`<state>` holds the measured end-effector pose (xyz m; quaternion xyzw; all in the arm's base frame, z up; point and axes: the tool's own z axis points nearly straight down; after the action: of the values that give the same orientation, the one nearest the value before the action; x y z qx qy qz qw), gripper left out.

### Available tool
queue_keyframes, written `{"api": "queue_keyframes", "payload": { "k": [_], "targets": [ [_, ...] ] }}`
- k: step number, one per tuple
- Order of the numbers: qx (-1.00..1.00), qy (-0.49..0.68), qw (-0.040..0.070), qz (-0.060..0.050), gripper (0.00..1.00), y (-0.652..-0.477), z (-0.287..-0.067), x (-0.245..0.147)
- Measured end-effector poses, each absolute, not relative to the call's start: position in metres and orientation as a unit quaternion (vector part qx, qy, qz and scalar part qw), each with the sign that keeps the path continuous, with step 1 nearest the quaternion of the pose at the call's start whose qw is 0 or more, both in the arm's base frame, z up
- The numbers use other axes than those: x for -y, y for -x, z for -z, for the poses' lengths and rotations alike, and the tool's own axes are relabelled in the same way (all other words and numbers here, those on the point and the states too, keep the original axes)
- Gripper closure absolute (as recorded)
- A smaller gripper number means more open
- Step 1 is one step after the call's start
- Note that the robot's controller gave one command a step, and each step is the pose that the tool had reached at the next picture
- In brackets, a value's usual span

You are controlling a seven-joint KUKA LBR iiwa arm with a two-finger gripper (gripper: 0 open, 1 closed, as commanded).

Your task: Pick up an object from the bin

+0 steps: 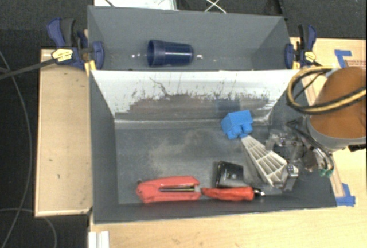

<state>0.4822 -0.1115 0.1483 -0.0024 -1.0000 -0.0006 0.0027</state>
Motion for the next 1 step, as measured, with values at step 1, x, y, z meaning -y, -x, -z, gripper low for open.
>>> {"api": "queue_keyframes", "payload": {
  "k": [1],
  "targets": [
    [1.000,-0.002,-0.001,0.000,0.00,-0.4843,-0.1519,0.1112]
  ]
}}
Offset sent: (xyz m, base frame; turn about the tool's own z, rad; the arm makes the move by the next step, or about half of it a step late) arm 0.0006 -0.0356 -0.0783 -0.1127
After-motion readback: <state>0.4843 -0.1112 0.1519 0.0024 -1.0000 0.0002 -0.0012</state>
